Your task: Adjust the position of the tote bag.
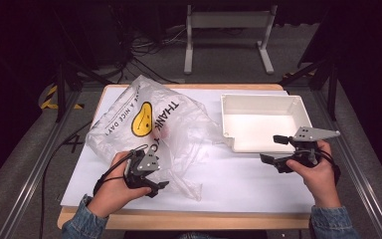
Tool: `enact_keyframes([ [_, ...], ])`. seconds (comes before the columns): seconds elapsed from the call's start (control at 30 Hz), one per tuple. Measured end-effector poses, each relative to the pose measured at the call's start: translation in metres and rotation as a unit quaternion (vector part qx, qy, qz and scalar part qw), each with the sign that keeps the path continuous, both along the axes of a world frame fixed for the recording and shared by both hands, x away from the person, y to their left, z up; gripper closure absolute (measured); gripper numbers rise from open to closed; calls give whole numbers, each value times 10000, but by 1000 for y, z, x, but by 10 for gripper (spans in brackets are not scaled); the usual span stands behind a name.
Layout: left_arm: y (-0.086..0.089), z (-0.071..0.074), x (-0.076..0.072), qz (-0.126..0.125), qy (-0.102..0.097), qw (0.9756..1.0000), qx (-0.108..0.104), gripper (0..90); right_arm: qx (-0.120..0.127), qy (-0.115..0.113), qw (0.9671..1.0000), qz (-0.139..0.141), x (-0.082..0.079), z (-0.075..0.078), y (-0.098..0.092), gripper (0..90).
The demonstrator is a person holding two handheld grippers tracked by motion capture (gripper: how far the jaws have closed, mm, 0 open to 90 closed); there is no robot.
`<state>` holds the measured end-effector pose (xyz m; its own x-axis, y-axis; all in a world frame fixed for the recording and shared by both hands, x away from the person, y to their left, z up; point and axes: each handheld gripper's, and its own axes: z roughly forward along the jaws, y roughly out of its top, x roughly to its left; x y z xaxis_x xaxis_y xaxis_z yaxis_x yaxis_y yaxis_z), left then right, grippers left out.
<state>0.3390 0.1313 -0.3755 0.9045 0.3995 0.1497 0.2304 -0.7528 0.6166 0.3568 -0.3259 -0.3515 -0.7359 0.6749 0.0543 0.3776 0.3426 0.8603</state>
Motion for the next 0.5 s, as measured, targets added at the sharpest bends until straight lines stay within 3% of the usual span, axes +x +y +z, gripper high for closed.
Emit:
enact_keyframes([
  [0.1,2,-1,1,-6,1,10000,29,319,11,0,10000,8,0,0,0,115],
  [0.17,5,-4,5,-34,163,9998,-83,408,20,16,10000,18,0,-1,0,113],
  [0.27,8,-6,9,-39,227,9997,-119,527,31,26,10000,28,1,-1,1,112],
  [0.43,12,-3,9,-39,212,9994,-271,778,27,59,10000,35,1,-2,1,109],
  [0.5,14,-1,9,-37,212,9993,-302,814,27,56,10000,37,1,-2,1,109],
])
